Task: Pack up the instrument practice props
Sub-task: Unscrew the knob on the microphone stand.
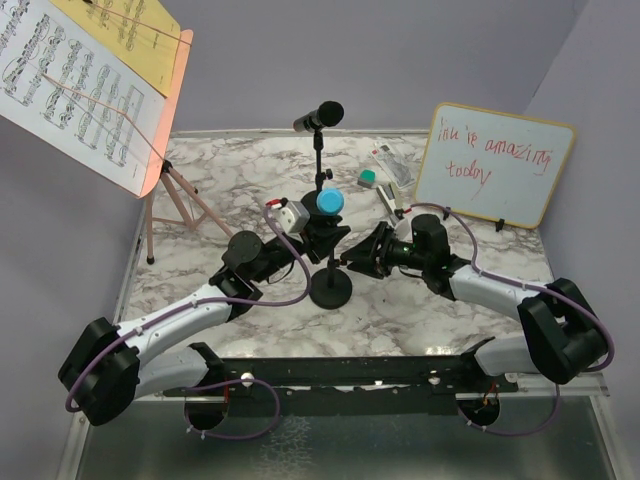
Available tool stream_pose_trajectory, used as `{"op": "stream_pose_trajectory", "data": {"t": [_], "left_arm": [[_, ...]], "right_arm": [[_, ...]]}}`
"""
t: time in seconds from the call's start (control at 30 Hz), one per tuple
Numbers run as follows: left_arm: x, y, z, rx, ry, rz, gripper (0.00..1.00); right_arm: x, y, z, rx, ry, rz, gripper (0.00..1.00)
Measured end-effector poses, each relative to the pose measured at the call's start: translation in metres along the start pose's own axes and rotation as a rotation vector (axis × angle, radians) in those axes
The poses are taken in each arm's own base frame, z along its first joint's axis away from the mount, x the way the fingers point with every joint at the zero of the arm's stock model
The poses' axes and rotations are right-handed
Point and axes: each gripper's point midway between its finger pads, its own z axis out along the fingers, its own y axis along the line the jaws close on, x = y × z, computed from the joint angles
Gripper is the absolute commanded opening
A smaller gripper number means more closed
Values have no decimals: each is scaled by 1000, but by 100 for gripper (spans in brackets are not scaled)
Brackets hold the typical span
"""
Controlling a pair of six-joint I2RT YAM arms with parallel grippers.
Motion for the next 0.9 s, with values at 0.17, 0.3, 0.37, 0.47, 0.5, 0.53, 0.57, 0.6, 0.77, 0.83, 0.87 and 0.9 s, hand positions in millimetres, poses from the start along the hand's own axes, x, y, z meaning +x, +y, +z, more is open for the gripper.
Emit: {"op": "stream_pose_trajectory", "data": {"t": [0.17,0.3,0.37,0.47,0.5,0.53,0.57,0.6,0.77,0.83,0.87,0.9], "left_arm": [[0,-1,-1,1,-5,1,0],[0,-1,-3,2,-13,3,8],[0,-1,-3,2,-15,2,17],[0,-1,-3,1,-19,1,33],[0,-1,-3,-1,-20,-1,38],[0,0,-4,-1,-21,-1,44],[0,0,-4,-2,-23,-2,48],[0,0,-4,-7,-25,-4,51],[13,6,-11,-49,2,-38,57],[19,7,-16,-61,15,-53,58],[20,7,-19,-68,18,-60,59],[22,8,-21,-77,21,-68,59]], "right_arm": [[2,1,0,-25,-6,10,46],[4,4,0,-44,-5,3,40],[6,7,1,-57,-2,-8,37],[7,7,2,-64,-1,-13,32],[7,7,2,-67,-2,-13,31],[7,6,2,-70,-3,-12,30],[7,7,2,-72,-3,-12,29],[7,6,2,-74,-4,-11,29],[10,8,4,-81,4,-14,29],[10,8,4,-81,5,-13,29],[11,8,4,-82,6,-14,29],[11,8,4,-82,6,-14,28]]}}
